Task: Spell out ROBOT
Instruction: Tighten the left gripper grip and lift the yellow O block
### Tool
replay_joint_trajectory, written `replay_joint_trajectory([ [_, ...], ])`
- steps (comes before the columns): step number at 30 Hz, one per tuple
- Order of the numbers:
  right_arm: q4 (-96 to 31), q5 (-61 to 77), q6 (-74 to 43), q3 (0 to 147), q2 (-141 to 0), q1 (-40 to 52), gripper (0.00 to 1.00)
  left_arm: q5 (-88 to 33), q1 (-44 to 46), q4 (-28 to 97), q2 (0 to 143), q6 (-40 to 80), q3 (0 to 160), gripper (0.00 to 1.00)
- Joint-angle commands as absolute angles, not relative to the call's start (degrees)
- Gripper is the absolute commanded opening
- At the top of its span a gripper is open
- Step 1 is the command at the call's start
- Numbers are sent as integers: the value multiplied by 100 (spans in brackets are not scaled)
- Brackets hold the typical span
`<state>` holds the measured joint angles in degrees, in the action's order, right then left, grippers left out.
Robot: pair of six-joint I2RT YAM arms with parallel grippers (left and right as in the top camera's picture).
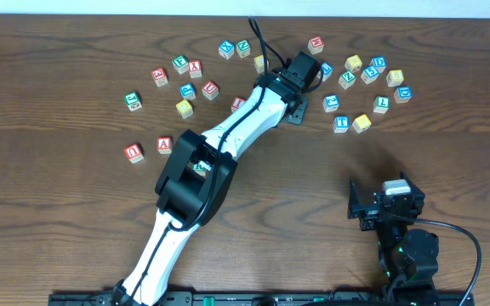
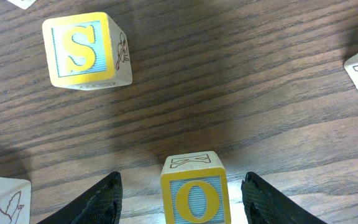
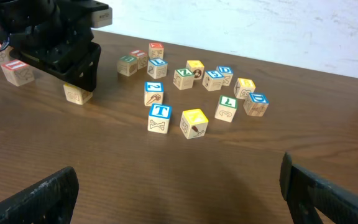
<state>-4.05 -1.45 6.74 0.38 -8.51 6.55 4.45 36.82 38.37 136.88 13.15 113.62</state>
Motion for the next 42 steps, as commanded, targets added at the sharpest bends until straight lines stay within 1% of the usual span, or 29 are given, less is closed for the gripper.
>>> replay_joint_trajectory([
  [1,-427,-132,738,32,-843,631,99,495,3675,3837,13904,1382,11454,61],
  [10,-427,-132,735,32,-843,631,99,497,3673,3830,13911,1382,11454,61],
  [15,-427,-132,735,32,-843,631,99,497,3673,3826,13911,1382,11454,56],
  [17,-427,-132,738,32,-843,631,99,497,3673,3813,13911,1382,11454,49],
  [29,-427,-132,735,32,-843,631,99,497,3673,3857,13911,1382,11454,48],
  [34,-427,-132,738,32,-843,631,99,497,3673,3922,13911,1380,11454,40],
  [42,-427,-132,738,32,-843,631,99,497,3673,3988,13909,1380,11454,39],
])
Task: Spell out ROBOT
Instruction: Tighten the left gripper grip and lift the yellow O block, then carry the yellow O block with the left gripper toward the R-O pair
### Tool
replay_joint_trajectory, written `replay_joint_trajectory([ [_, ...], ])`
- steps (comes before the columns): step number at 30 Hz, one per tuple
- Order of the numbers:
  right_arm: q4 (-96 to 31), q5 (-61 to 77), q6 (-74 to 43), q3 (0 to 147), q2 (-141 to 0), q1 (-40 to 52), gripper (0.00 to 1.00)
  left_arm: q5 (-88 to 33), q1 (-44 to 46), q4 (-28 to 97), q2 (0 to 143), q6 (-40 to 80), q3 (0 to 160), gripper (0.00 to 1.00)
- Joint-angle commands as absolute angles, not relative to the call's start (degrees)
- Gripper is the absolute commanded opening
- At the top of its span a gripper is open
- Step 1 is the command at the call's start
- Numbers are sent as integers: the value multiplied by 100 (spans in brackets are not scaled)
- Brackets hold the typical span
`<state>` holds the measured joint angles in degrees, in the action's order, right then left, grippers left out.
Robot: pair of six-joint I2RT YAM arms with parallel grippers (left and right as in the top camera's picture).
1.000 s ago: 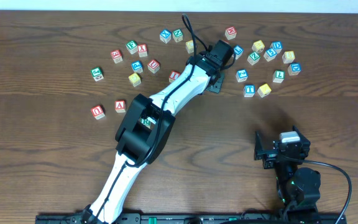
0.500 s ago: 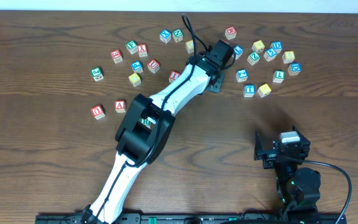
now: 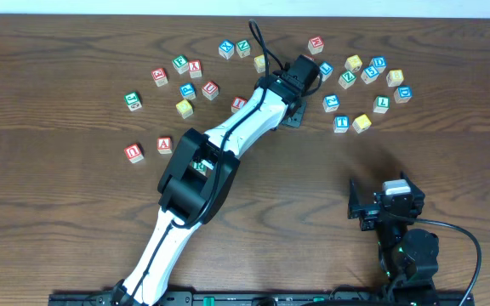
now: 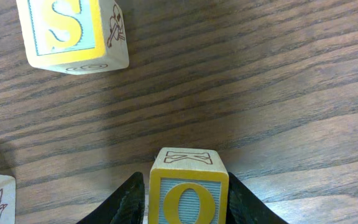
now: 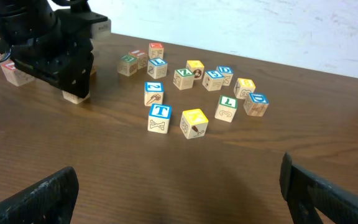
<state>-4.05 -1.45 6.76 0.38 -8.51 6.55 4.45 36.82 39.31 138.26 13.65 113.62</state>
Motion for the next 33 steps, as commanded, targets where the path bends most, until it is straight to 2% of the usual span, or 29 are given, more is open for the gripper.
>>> replay_joint_trajectory([
  [1,-427,-132,735,32,-843,631,99,497,3673,3992,13909,1380,11456,39],
  [6,-427,-130,738,32,-843,631,99,497,3673,4029,13865,1380,11456,33],
  [33,-427,-132,735,32,-843,631,99,716,3673,4316,12619,1249,11456,33],
])
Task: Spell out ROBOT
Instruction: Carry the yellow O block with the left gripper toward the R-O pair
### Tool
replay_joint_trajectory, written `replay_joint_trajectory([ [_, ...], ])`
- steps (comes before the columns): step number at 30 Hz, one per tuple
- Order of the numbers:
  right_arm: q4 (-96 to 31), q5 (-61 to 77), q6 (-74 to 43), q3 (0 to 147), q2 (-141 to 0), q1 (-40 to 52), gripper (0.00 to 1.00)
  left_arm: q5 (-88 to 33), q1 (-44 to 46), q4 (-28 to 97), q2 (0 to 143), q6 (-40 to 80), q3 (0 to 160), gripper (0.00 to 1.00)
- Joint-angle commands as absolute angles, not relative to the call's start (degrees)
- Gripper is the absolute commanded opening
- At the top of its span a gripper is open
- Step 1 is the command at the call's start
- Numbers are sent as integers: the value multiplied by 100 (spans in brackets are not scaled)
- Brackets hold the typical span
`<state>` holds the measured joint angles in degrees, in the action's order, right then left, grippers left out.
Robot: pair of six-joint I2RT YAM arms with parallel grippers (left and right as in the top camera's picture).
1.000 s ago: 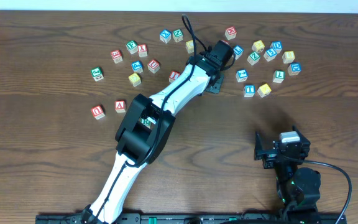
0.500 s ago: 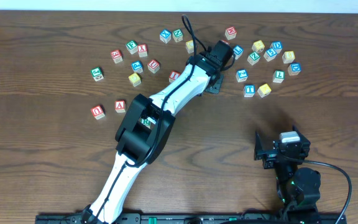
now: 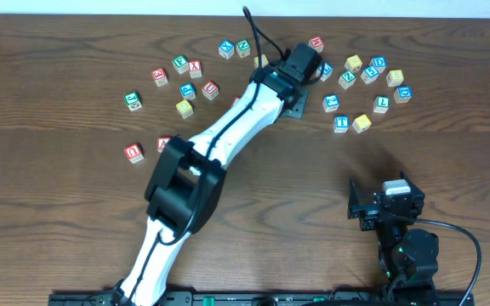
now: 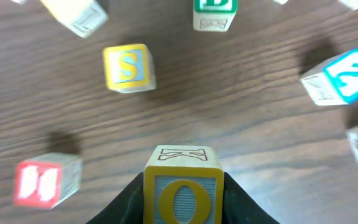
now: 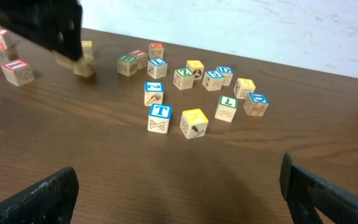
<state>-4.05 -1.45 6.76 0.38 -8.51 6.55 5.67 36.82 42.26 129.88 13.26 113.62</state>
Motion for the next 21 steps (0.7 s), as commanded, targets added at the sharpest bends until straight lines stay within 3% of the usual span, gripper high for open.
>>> replay_joint_trajectory([
  [1,-427,-132,738,32,-843,631,99,716,3673,4377,12521,1249,11456,33],
  [21,-427,-132,735,32,-843,631,99,1179,4233,6226,10663,1754,11445,13],
])
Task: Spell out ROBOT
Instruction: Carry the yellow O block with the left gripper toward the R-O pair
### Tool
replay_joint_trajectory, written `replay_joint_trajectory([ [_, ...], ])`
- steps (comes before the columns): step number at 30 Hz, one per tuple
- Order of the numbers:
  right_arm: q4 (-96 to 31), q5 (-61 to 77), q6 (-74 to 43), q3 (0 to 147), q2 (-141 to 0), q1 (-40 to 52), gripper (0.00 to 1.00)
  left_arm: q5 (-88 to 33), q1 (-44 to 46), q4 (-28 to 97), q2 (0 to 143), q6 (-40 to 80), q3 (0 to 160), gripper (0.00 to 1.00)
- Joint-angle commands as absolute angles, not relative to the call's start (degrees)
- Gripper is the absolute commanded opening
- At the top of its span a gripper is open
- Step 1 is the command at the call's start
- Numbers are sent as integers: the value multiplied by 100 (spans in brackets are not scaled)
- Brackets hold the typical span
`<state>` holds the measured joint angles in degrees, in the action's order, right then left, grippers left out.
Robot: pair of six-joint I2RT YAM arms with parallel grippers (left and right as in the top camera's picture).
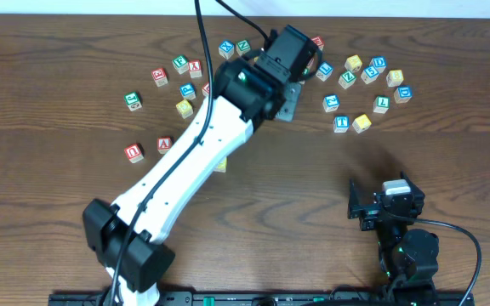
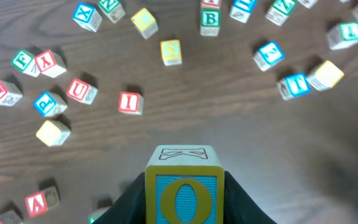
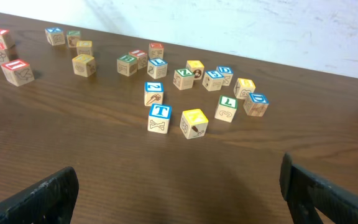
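The O block (image 2: 184, 193), yellow-edged with a yellow O on blue, is clamped between my left gripper's black fingers (image 2: 130, 204), high above the table. In the overhead view the left gripper (image 1: 289, 51) hangs over the back middle of the table, hiding the block. A blue T block (image 2: 295, 84) lies to the right, also seen as the T block (image 3: 160, 117). A green B block (image 2: 210, 18) lies at the back. My right gripper (image 3: 179, 193) rests open and empty near the front right.
Many letter blocks are scattered in an arc across the back of the wooden table (image 1: 449, 170). A yellow S block (image 2: 171, 51) and a red I block (image 2: 130, 102) lie below the left gripper. Red U (image 1: 133, 152) and A (image 1: 164, 144) blocks lie at the left.
My left gripper, still shut on the O block, now stands much higher above the table, so its view takes in most of the scattered blocks. The right arm has not moved.
My left gripper stood open around the O block on the table, near the S block. Then it was shut on the block, still low. Later it held the block clear of the table, and now holds it far higher.
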<state>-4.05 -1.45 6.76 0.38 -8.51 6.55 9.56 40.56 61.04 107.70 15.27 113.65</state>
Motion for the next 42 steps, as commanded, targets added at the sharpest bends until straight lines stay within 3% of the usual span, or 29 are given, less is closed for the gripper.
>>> replay_joint_trajectory([
  [1,-427,-132,735,32,-843,631,99,1262,4303,6285,10659,1848,11437,11],
  [11,-427,-132,735,32,-843,631,99,1706,4744,6165,10650,2255,10569,9],
  [42,-427,-130,735,32,-843,631,99,1372,4737,3621,9642,3378,6890,8],
])
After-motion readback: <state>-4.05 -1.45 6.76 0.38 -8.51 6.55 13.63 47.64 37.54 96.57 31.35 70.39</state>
